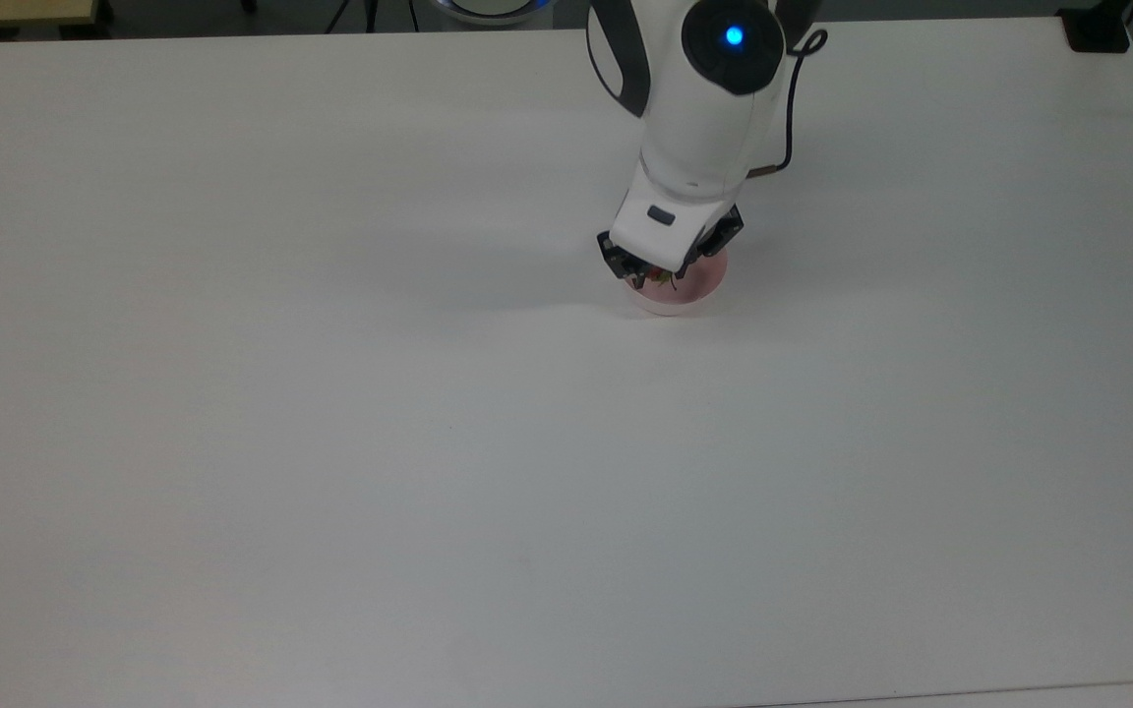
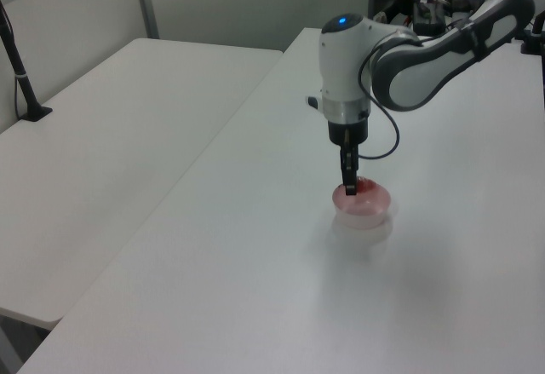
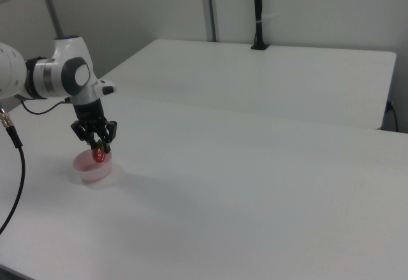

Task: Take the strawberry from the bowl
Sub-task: 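Lift the strawberry out of the bowl and carry it beside the bowl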

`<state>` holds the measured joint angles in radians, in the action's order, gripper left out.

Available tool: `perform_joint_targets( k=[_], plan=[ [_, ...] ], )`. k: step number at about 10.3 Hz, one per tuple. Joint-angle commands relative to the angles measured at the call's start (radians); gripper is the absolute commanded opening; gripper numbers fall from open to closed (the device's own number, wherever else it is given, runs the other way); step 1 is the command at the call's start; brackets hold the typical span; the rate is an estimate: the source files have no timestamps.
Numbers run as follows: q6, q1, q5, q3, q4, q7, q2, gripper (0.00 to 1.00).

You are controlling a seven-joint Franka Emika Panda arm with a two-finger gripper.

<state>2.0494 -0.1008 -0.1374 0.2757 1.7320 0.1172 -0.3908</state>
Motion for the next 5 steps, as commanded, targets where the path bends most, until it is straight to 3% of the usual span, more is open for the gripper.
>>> perform_joint_targets(
  k=[1, 5],
  plan=[
    [-0.107, 0.006, 0.001, 0.000, 0.020, -0.020, 0.096, 0.42],
    [-0.170, 0.102, 0.009, -0.012, 0.029, 0.002, 0.132, 0.42]
  ],
)
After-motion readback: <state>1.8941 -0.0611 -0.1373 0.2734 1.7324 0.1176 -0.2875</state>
